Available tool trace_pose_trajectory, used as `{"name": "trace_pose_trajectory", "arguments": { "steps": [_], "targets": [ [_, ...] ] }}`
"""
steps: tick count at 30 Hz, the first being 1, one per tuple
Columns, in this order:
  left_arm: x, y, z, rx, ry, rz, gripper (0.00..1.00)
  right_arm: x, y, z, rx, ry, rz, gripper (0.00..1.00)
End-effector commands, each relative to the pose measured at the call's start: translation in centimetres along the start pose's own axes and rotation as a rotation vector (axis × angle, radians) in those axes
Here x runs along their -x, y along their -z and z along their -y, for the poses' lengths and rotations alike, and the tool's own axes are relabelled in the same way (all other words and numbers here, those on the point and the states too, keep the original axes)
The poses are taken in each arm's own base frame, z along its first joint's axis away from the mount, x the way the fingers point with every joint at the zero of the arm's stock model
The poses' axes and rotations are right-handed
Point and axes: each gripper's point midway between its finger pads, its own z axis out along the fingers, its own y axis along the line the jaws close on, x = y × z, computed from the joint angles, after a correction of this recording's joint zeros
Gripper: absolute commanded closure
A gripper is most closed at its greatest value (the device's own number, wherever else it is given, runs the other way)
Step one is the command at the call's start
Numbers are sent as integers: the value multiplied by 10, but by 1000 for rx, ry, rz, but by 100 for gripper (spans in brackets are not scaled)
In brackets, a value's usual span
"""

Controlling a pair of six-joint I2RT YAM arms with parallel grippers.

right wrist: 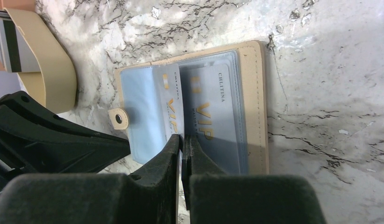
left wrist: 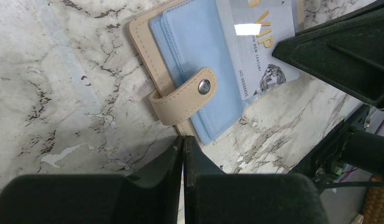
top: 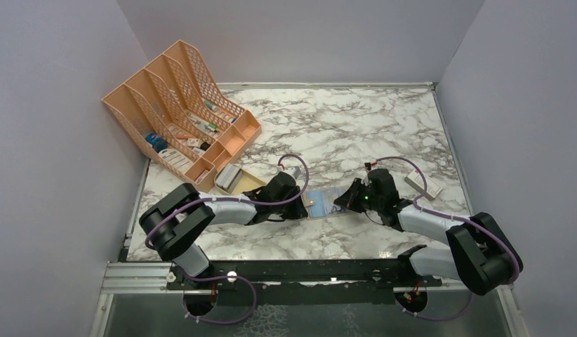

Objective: Put the credit cards into the card holder
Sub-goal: Insert the credit card into the card holder.

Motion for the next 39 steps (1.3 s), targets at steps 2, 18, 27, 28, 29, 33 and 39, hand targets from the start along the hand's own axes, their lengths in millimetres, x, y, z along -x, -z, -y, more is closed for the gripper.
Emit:
{"name": "trace_pose_trajectory", "arguments": {
  "steps": [2, 18, 27, 28, 29, 33, 39],
  "targets": [
    [-18, -2, -12, 34, -1, -58, 92, -14, -2, 10, -13, -9, -35, 97],
    [-15, -2, -6, 25, -3, -50, 92, -14, 8, 20, -94, 34, -57, 74],
    [-3, 3, -2, 38, -19, -14, 90, 10, 25, 17, -176, 105, -18, 58],
    [0, 5, 0, 43, -22, -4, 89, 11, 25, 16, -176, 111, -20, 58],
    [4, 6, 1, 44, -26, 6, 89, 13, 24, 14, -169, 117, -20, 58],
    [14, 9, 6, 50, -38, 35, 85, 18, 18, 2, -109, 148, -18, 56],
    [23, 5, 3, 76, -73, 63, 81, 25, 11, -2, -93, 170, -1, 48]
  ]
}}
